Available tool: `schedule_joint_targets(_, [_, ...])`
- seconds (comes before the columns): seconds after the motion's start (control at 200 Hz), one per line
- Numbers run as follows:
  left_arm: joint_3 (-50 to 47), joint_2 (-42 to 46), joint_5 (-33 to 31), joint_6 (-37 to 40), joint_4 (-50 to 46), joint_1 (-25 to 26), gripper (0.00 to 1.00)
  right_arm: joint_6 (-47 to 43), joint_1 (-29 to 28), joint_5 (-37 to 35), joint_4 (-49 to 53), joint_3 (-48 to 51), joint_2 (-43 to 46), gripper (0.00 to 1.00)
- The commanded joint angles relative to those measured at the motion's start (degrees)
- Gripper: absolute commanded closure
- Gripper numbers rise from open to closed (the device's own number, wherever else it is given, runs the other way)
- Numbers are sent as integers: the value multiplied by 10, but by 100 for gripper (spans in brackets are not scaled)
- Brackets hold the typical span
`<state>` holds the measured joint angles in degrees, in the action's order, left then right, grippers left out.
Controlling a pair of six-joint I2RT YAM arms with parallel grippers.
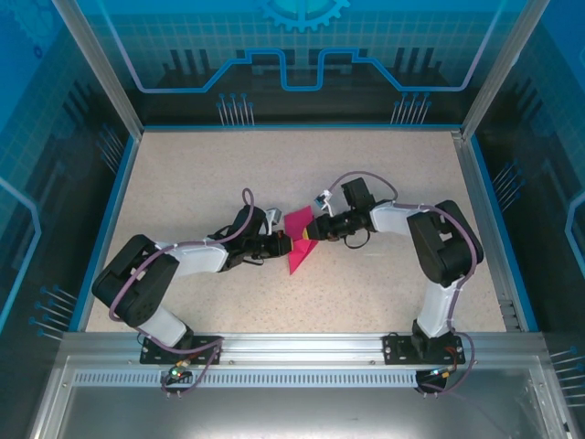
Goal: Fold a paper plane with a square sheet of paper (pick it up from the middle)
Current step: Fourth fold the wing at the center of the table.
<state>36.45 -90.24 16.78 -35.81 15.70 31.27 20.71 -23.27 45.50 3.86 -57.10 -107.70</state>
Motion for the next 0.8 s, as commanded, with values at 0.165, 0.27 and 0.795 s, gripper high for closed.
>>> schedule_joint_targets(0.165, [7, 10, -44, 29, -45, -4, 76, -52, -7, 11, 65, -32, -27, 66])
schedule_joint_targets(0.27, [10, 9, -47, 34, -53, -5, 72, -56, -9, 4, 72, -38, -35, 79])
schedule_joint_targets(0.795, [-22, 153, -109, 52, -107, 6, 29, 180, -61, -277, 44, 64, 153, 100])
